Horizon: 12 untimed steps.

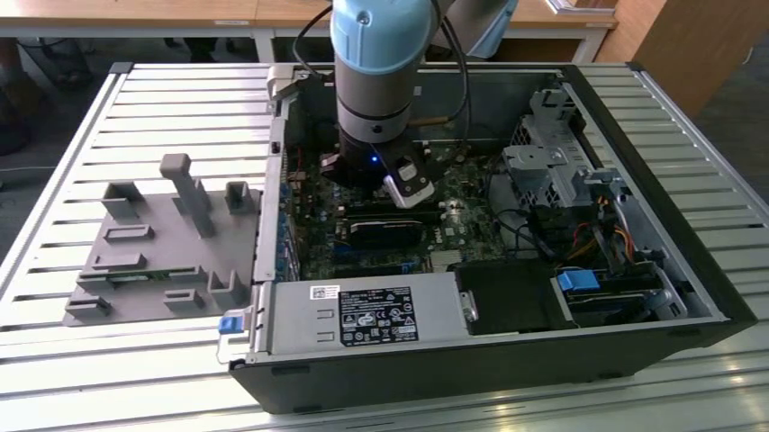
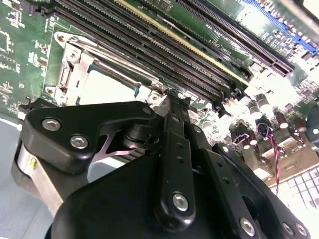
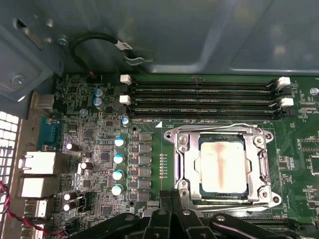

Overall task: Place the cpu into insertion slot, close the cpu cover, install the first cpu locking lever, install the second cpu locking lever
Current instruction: 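Install the second cpu locking lever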

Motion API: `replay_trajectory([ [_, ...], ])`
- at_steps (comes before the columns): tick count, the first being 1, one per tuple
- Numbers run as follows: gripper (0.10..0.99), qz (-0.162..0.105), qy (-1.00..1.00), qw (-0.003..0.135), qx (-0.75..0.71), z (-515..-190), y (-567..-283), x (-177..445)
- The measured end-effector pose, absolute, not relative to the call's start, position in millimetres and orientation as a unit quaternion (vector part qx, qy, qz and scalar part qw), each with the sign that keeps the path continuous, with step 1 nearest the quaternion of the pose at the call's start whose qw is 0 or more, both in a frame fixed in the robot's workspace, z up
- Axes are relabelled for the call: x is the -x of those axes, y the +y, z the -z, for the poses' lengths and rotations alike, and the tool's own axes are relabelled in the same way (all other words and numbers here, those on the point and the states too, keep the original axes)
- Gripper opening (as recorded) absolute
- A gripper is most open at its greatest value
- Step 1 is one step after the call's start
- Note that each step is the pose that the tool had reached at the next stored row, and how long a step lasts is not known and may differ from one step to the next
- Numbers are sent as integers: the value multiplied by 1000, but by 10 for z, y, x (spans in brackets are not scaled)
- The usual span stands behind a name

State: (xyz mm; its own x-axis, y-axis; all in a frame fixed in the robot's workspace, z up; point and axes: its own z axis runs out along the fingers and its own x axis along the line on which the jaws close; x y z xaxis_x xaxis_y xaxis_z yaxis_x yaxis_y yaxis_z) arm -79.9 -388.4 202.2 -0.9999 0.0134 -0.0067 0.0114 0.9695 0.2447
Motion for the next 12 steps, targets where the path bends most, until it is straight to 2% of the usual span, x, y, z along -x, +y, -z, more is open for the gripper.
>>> replay_trajectory([
  [12,110,-123,992,4,-6,-2089,-3884,798],
])
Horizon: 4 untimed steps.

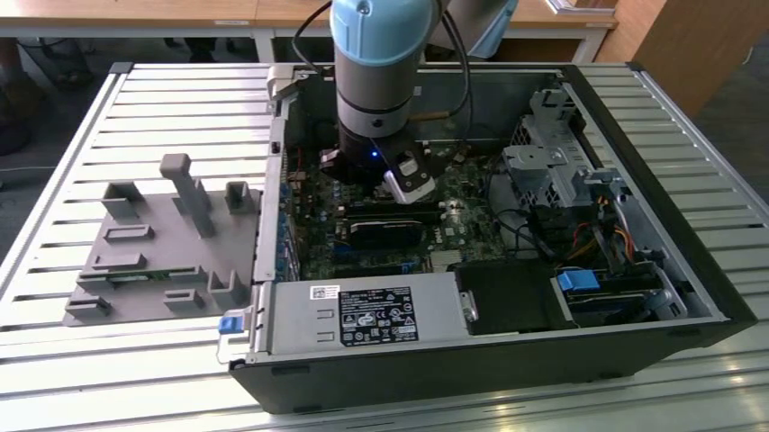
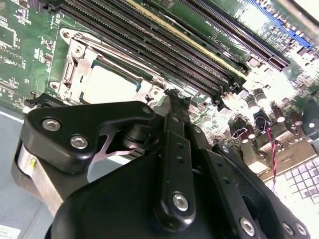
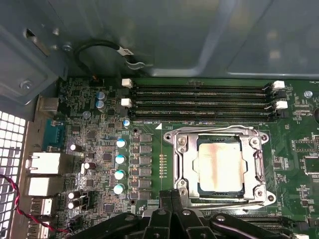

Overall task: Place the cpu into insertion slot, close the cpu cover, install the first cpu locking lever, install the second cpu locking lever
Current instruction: 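Install the second cpu locking lever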

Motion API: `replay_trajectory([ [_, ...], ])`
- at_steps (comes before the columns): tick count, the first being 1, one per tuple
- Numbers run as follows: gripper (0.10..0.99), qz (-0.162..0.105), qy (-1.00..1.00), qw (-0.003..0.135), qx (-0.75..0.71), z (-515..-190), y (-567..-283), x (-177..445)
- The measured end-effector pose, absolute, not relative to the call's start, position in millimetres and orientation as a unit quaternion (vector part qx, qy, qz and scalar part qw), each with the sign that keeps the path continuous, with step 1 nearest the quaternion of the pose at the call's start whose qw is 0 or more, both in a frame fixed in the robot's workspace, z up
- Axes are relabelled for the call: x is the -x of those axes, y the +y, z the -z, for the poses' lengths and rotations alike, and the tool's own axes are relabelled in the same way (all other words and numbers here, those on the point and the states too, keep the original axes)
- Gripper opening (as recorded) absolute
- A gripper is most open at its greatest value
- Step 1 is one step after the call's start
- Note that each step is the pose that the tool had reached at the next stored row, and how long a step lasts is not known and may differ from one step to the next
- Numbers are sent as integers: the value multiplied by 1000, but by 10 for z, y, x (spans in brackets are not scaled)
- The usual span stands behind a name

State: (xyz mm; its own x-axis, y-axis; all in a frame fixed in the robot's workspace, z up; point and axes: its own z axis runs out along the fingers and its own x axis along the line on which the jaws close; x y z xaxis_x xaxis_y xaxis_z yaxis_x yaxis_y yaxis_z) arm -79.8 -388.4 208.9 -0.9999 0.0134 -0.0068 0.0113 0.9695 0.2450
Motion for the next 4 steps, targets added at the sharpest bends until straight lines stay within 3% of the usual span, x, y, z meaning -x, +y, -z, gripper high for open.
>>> replay_trajectory([
  [4,110,-123,992,4,-6,-2091,-3884,799],
])
